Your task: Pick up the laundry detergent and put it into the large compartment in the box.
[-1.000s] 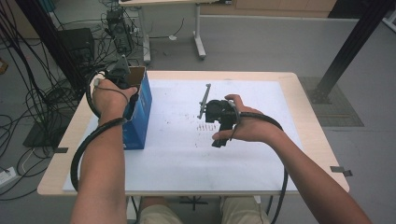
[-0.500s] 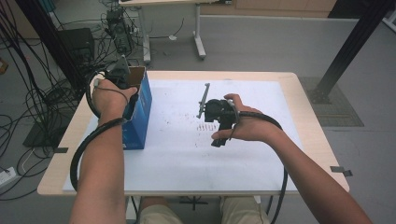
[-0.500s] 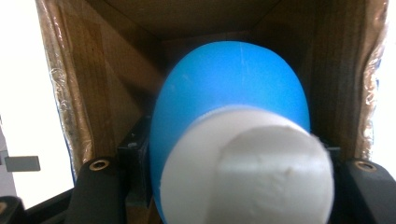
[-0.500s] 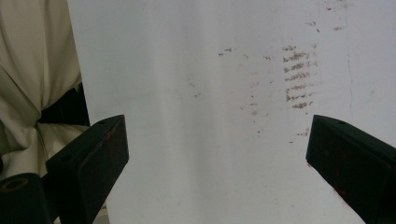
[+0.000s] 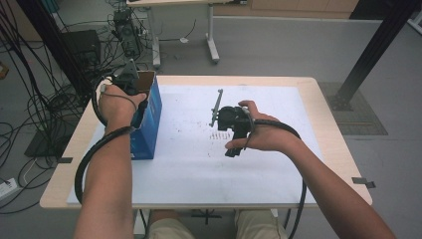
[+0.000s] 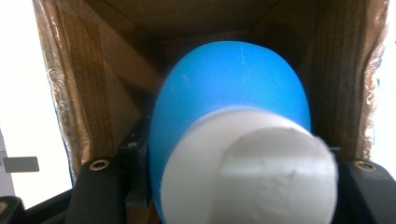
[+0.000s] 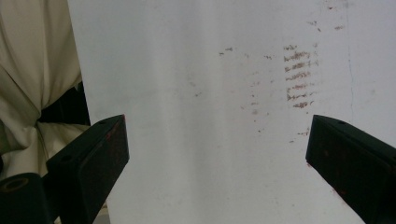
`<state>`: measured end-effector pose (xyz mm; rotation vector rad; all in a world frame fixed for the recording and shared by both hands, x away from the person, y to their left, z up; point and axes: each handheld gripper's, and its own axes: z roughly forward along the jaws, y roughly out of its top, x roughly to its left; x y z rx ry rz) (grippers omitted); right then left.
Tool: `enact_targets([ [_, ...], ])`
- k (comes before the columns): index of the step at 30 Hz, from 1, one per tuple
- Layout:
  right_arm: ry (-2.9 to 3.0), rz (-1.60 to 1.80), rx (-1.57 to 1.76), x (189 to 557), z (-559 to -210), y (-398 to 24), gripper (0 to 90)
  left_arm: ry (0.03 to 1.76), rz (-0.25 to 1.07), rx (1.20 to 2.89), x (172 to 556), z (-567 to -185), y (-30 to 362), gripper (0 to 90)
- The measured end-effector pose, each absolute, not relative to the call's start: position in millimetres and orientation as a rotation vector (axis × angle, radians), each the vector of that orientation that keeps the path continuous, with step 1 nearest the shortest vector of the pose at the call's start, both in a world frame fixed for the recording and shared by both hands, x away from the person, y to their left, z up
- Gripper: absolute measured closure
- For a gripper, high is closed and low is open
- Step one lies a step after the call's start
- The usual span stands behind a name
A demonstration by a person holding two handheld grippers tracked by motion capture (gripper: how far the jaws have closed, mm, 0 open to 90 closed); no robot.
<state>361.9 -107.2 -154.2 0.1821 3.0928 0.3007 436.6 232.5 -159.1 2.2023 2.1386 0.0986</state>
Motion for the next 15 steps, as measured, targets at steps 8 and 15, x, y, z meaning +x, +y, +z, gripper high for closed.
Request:
enact_targets([
  [8, 3.087, 0.298, 0.180, 361.6, -152.4, -107.6, 5.8, 2.139, 0.090, 2.204, 437.8, -158.8, 233.5, 36.9],
  [15, 3.088, 0.296, 0.181, 361.4, -152.8, -106.2, 5.8, 2.139, 0.087, 2.202, 437.6, -158.8, 234.4, 36.9],
])
